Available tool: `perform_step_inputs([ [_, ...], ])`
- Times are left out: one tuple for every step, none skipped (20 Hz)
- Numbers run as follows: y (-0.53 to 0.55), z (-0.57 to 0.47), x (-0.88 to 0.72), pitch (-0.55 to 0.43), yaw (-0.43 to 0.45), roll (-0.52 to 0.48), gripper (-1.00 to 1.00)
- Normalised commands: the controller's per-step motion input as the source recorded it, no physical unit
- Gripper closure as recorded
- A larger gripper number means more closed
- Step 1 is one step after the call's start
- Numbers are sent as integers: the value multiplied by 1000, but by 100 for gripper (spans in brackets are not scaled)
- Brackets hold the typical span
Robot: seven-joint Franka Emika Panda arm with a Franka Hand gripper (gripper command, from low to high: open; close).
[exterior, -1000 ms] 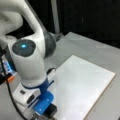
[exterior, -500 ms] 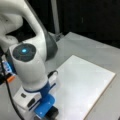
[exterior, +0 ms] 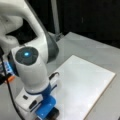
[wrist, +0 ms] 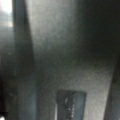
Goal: Erasing curve lines
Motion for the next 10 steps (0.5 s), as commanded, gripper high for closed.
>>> perform_step_inputs([
  [-101,-48,159,-20,-146,180,100],
  [-92,-56,150,-27,-155,181,100],
  [-87,-56,144,-29,-151,177,100],
  [-84,-53,136,-20,-146,177,100],
  [-77,-41,129,-12,-139,173,100],
  [-67,-32,123,-11,-132,167,100],
  [-62,-23,122,-13,-125,161,100],
  [-63,-15,121,-16,-123,159,100],
  [-73,-4,119,-7,-105,161,100],
  [-77,-3,118,-7,-97,158,100],
])
